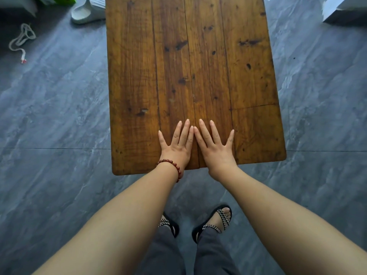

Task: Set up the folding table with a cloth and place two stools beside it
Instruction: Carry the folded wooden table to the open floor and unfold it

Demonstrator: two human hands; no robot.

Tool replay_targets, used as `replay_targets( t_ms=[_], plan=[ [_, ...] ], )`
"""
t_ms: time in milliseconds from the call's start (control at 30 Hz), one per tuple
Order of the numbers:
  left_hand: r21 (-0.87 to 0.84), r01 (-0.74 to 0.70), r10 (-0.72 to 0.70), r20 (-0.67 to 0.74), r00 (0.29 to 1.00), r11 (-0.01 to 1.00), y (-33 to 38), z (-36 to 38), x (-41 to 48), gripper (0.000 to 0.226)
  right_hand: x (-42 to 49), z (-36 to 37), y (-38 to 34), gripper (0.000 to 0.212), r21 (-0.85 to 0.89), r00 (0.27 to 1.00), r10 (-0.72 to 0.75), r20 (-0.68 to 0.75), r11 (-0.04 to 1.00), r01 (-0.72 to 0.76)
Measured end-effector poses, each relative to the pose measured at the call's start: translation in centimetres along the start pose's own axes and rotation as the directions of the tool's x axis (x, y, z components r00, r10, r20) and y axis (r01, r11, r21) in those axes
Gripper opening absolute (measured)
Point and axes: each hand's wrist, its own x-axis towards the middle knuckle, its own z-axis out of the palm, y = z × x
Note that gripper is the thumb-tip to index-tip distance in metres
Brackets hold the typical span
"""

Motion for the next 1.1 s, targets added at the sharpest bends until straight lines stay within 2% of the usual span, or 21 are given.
replay_targets(
  t_ms=[200,467,633,800,1100],
  plan=[
    [0.044,-0.005,0.005,0.009,1.0,0.999,-1.5,-0.3,-0.6,0.134,-0.2,-0.6,-1.3,0.122,0.074,1.0,0.006,-0.01,0.997,-0.006],
    [0.113,0.008,-0.014,0.056,0.998,0.994,-4.7,0.3,-1.5,0.124,0.4,-0.8,-5.5,0.123,0.115,0.999,0.029,0.023,0.993,-0.031],
    [0.122,0.003,-0.012,0.073,0.997,0.993,-4.6,0.1,-1.3,0.122,-0.5,-0.5,-4.5,0.125,0.078,1.0,0.022,0.006,0.997,-0.022],
    [0.088,-0.008,0.001,0.078,0.997,0.996,-4.8,0.3,-1.2,0.111,-1.0,-0.1,-2.9,0.131,0.048,0.989,0.145,0.025,0.988,-0.146],
    [0.084,-0.013,0.003,0.118,0.993,0.996,-5.0,0.3,-0.1,0.113,-0.3,0.6,-3.1,0.125,0.081,0.99,0.143,0.012,0.986,-0.144]
  ],
)
